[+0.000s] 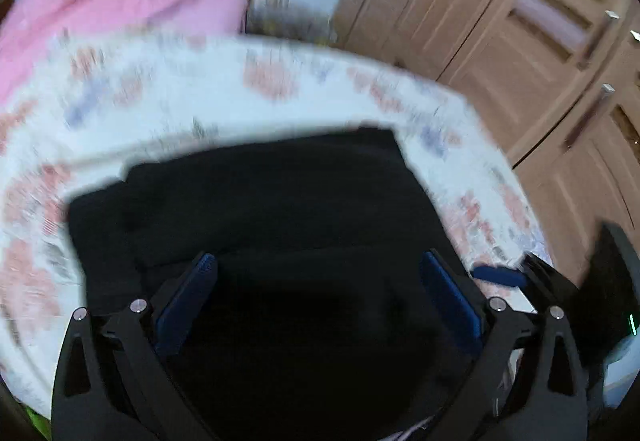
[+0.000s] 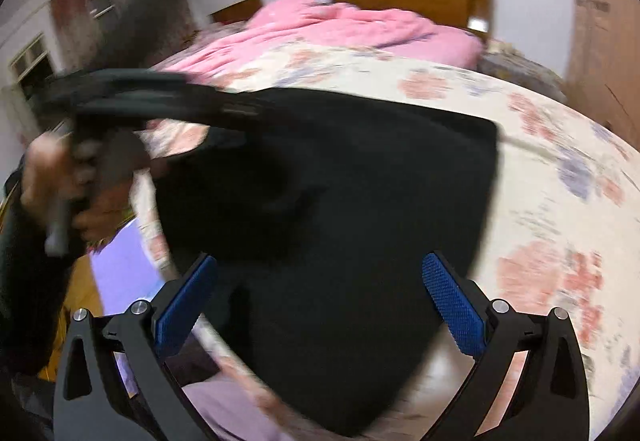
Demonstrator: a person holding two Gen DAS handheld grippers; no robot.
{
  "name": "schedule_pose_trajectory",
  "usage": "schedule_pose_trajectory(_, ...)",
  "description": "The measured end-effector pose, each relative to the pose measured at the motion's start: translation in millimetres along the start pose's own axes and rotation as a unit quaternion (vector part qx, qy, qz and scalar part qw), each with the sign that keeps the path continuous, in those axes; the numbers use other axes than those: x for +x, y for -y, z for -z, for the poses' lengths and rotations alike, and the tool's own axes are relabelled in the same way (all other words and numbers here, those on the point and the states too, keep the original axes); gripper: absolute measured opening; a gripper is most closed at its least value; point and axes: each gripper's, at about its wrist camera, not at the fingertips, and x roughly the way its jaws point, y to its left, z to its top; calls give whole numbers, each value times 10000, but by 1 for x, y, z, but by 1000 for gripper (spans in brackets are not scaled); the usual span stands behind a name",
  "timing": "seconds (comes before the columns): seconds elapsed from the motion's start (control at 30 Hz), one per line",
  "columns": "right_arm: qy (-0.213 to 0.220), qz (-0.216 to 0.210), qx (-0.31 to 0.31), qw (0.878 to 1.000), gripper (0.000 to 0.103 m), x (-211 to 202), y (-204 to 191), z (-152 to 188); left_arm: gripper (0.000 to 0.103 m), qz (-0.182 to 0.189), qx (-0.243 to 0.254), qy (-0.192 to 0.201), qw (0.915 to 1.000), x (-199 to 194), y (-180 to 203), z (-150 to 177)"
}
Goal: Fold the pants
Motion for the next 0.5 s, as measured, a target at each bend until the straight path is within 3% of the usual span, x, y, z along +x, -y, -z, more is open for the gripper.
schedule_pose_trajectory(0.07,-108,-326,-186,9992,98,7,-12,3,101,-57,-104,-390,9992,22,-15,1)
schedule_pose_trajectory(0.2,-228,-250,-710,9969,99,13,-24,15,101,219,-99,-156,9996,17,-25,9)
schedule_pose_trajectory(0.27,-187,-150,-766,9968,99,5,-31,16,101,194,27,-27,9998,17,-26,15)
schedule_pose_trajectory(0.33,-159,-341,-965,9946,99,-2,-42,19,101,99,146,23,9998,19,-19,16)
schedule_pose_trajectory(0.43,-404,-56,-1239,9915,99,9,-50,24,101,62,187,111,9997,23,-16,18)
schedule_pose_trajectory(0.5,-450,-229,-1164,9919,99,5,-50,25,101,150,153,166,9996,23,-18,17)
